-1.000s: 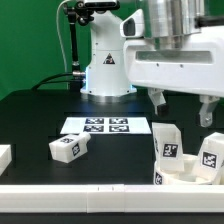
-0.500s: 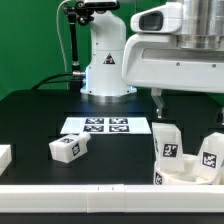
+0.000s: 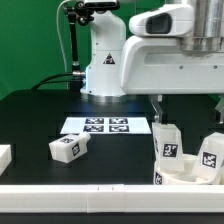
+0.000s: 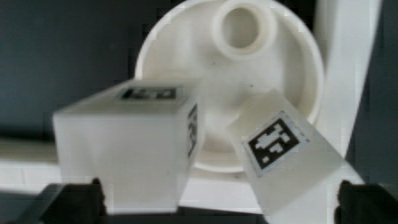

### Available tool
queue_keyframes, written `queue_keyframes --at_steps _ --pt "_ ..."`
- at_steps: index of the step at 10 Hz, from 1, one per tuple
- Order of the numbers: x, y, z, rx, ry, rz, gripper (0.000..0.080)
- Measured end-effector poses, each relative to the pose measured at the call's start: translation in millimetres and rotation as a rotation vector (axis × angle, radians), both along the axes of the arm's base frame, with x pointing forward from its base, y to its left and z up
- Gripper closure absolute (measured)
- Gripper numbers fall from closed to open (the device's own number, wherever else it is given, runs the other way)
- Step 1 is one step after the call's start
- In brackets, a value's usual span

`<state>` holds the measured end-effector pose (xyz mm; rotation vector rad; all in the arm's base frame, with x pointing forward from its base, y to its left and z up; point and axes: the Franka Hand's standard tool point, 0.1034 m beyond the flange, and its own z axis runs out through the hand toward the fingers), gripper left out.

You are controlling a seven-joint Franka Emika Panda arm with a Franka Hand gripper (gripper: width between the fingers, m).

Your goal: Assemble stool

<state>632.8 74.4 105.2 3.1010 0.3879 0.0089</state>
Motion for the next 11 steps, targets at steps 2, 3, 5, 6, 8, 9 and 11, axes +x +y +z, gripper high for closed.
queue_keyframes --at_steps 2,3,5,6,8,9,11 --pt "0.1 0.9 -0.9 -0.021 0.004 0.282 0.0150" --pt "1.1 2.3 -0.3 -0.027 -0.003 0.336 0.0150" --pt "1.4 -2.0 -0.8 -0.035 0.002 0.452 0.0150" --pt "1.4 -2.2 -0.9 -0.035 0.003 0.474 0.0150" --pt "3.7 -6.0 -1.9 -0.053 -0.003 0.704 0.0150" --pt "3.3 -7.5 -3.5 -0.057 0.003 0.783 0.0150" --pt "3.5 -10.4 -4.9 -0.086 0.024 1.025 0.0150"
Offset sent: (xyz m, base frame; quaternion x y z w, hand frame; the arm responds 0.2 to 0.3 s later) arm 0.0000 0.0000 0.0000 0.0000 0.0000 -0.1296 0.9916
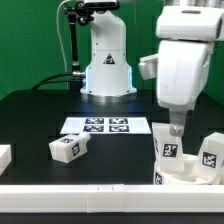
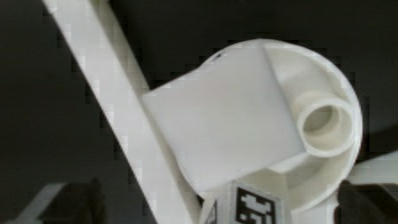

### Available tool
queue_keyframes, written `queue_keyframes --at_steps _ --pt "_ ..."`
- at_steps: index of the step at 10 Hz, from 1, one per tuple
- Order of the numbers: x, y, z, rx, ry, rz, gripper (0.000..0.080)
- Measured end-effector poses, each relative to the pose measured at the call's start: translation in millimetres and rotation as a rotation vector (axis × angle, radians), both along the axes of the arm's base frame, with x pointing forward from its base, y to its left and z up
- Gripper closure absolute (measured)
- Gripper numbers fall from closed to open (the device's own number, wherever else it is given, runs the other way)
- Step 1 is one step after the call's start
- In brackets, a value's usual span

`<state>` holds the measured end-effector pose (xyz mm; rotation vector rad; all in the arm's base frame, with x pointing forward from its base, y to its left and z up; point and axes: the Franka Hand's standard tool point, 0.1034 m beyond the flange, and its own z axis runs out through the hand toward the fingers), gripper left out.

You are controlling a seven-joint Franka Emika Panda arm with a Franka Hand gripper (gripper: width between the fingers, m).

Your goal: Assemble stool

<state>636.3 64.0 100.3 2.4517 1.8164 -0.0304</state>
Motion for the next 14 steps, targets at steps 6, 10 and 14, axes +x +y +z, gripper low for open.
queue_keyframes --at_steps 6,10,14 --pt "-2.6 -10.9 -7.5 -0.072 0.046 0.327 0.0150" --pt "-3.3 -12.2 -11.4 -0.072 0.050 0.310 0.0465" --pt "-3.3 -13.0 -11.4 -0.067 0.038 0.202 0.0465"
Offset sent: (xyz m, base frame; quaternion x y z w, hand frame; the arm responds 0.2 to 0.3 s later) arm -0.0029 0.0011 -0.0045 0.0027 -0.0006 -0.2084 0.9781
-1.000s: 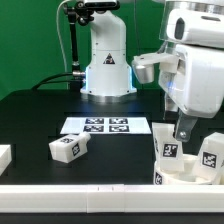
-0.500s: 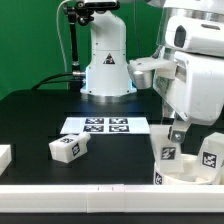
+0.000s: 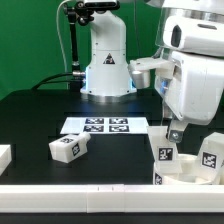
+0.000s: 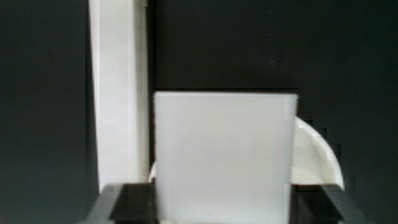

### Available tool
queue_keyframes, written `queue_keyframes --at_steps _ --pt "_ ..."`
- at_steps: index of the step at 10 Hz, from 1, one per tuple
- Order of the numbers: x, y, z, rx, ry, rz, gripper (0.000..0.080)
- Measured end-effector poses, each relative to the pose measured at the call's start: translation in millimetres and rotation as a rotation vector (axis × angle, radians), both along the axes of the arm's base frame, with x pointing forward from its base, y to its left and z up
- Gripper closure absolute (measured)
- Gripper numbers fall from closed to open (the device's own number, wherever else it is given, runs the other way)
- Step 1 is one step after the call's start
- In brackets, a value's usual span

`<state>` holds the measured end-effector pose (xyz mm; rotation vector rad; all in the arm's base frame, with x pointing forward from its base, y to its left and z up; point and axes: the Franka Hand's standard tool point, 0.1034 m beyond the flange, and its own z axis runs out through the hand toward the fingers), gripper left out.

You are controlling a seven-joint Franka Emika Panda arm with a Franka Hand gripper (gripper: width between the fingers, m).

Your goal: Assemble stool

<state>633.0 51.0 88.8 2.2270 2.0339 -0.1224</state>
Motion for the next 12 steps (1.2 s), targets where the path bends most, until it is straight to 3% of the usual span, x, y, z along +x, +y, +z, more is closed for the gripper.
queue_keyframes --at_steps 12 --pt "-5.3 6.9 -0.8 0.026 -0.126 -1.189 0.0464"
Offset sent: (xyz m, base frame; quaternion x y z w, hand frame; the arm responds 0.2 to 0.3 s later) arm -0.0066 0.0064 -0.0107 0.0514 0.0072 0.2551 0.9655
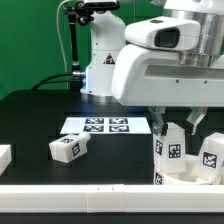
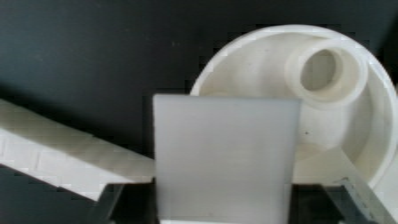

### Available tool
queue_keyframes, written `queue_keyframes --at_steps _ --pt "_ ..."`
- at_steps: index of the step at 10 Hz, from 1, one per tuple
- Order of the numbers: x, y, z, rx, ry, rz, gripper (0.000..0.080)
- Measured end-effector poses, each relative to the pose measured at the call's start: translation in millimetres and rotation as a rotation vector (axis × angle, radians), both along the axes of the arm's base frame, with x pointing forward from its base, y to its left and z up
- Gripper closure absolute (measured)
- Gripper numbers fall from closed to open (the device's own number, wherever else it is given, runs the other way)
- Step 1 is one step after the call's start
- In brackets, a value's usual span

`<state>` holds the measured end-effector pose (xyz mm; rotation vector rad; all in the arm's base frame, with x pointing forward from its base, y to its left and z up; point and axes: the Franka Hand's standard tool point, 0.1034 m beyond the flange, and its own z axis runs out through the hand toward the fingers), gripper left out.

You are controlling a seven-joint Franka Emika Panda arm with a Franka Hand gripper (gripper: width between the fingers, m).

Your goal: Assemble stool

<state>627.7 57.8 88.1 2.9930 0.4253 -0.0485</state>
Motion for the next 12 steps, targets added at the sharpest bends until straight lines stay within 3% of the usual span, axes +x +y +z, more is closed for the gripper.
queue_keyframes --at_steps 7,12 --pt "-0.4 0.8 -0.7 0.007 -0.052 -0.490 0.0464" --pt "0.4 -5.2 -2.5 0.106 -0.058 -1.088 0.0464"
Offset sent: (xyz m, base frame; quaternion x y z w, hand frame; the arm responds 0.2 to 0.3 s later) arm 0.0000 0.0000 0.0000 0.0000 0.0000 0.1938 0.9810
